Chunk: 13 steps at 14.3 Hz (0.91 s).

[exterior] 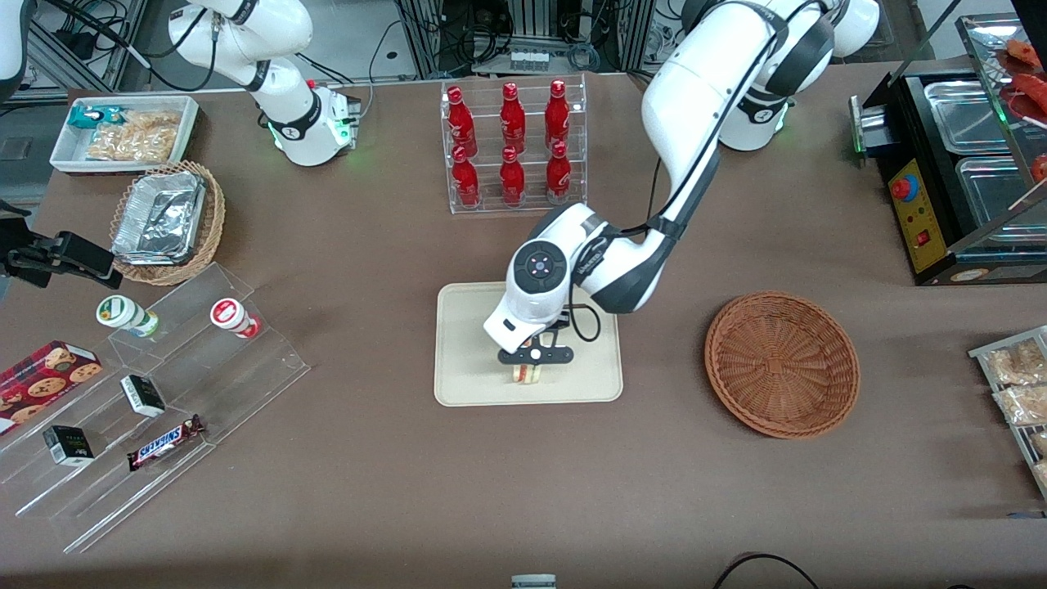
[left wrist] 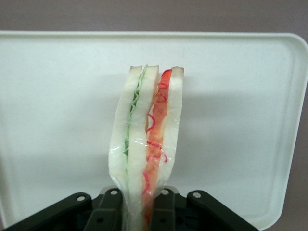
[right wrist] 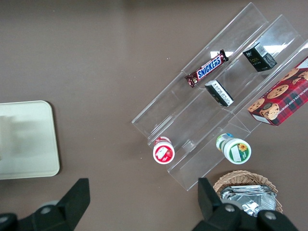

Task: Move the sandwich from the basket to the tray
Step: 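Lower the sandwich onto the tray and open the left gripper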

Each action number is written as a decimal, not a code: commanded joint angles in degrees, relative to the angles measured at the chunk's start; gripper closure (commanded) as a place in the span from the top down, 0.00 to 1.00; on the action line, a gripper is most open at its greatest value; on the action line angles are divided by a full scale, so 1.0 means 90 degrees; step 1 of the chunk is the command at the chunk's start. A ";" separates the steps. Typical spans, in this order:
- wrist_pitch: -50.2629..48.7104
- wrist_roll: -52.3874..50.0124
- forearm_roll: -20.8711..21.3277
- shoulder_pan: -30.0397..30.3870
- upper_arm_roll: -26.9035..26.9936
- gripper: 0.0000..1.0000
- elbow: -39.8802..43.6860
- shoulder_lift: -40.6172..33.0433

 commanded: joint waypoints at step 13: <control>-0.0220 -0.1261 0.0173 -0.0205 0.0086 1.00 0.0470 0.0280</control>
